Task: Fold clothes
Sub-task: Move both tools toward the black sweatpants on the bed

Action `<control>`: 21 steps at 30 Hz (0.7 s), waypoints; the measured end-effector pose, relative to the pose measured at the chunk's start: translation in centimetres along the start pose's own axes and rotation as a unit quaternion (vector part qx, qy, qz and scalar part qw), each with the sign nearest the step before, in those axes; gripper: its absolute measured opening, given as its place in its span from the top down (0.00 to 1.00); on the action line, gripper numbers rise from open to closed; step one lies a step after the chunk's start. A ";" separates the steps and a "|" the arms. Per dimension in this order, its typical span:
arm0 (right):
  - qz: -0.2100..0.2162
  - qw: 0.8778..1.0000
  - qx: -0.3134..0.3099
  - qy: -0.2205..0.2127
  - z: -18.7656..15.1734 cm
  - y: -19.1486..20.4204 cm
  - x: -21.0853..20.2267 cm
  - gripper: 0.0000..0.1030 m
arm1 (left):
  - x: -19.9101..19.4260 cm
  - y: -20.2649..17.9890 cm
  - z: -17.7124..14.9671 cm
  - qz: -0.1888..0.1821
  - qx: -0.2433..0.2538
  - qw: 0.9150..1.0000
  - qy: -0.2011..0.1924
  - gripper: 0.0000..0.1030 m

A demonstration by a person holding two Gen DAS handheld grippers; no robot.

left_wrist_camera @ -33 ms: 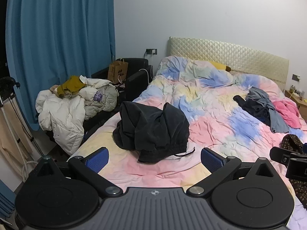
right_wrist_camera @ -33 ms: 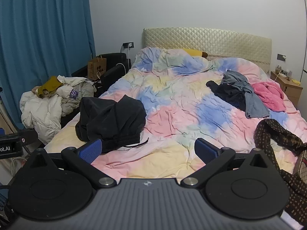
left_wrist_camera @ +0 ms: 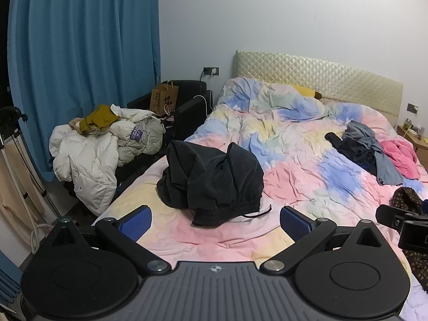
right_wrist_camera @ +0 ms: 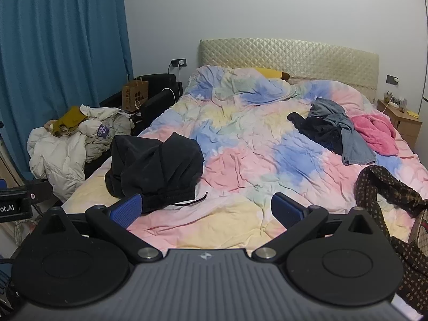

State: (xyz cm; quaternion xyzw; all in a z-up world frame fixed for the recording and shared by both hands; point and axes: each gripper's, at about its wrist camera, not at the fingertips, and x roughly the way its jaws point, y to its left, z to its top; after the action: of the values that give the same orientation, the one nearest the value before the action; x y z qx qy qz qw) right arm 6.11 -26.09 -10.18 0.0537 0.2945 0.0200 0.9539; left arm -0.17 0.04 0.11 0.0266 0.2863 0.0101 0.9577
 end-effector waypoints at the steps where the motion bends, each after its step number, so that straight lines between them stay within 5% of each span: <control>1: -0.002 1.000 0.000 0.000 0.0 0.0 0.0 0.00 | -0.1 0.0 0.0 0.000 -0.001 1.000 -0.001 0.00; 9: -0.016 1.000 -0.002 0.003 0.0 0.3 -0.2 0.00 | -0.5 -0.3 -2.7 -0.006 0.000 1.000 0.000 0.00; 21: -0.038 0.999 0.009 0.005 0.0 -0.3 -1.2 0.00 | -1.0 1.3 -1.4 -0.004 -0.006 1.000 0.029 0.00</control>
State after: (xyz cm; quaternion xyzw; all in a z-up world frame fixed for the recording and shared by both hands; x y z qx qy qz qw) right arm 5.15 -26.52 -9.52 0.0506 0.3015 -0.0190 0.9519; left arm -1.75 1.34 -0.43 0.0195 0.3143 0.0088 0.9491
